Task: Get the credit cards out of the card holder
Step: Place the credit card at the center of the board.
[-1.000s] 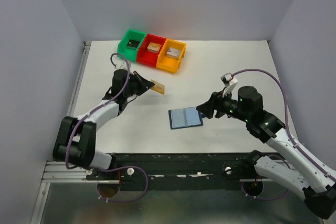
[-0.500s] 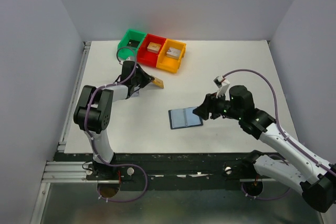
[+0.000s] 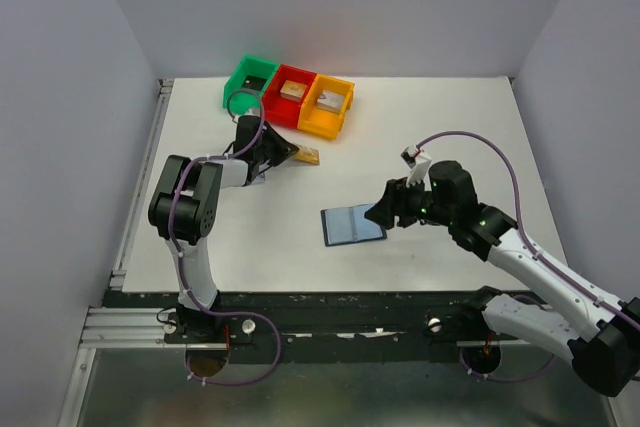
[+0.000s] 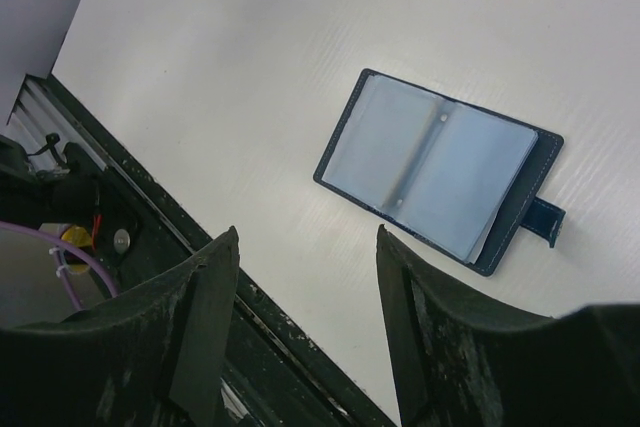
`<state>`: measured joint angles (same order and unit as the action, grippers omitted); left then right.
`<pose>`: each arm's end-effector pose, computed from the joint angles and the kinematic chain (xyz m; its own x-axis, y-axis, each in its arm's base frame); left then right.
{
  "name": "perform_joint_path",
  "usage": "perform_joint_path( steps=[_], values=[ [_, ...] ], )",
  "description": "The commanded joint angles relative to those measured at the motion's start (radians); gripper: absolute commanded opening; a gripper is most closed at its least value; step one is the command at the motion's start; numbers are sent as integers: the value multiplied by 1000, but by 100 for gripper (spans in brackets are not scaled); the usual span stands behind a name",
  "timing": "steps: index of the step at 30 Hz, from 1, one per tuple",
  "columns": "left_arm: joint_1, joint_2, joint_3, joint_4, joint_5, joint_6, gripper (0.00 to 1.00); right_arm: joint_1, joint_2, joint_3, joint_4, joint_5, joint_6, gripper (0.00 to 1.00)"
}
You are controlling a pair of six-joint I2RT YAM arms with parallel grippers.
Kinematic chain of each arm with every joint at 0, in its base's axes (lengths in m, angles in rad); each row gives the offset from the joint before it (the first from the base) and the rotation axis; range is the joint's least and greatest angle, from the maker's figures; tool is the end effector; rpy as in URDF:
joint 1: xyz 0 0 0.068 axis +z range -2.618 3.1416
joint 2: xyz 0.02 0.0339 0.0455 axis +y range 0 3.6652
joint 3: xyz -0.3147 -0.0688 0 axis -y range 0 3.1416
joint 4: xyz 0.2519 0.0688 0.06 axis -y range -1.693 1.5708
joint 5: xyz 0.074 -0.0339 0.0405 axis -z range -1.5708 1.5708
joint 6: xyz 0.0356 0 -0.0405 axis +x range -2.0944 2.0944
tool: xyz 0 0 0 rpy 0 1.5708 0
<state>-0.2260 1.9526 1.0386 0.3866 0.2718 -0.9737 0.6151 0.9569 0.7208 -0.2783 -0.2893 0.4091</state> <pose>0.4190 -0.1062 0.1882 -0.6413 -0.6700 -0.3741 -0.1571 0.5919 -0.7906 0.1508 0.1190 0.3170 -0.6694 -0.0061 -0.7429 -0.5337 0.6996 0.4751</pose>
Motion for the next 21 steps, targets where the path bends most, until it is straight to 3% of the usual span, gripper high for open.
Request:
perform_joint_path(
  steps=[1,5,14,19,21],
  values=[
    [5,16,23,-9,32,30,26,0,11,15,4,13,-24,65],
    [7,5,29,-32,35,52,40,0,17,22,-7,22,-24,66],
    [50,-59,37,-149,-3,121,53,0,26,38,-53,79,-35,66],
    [71,-190,14,-296,-135,181,60,0,42,55,-133,339,20,70],
    [60,-266,-12,-331,-184,211,60,-15,42,34,-128,394,54,82]
  ],
)
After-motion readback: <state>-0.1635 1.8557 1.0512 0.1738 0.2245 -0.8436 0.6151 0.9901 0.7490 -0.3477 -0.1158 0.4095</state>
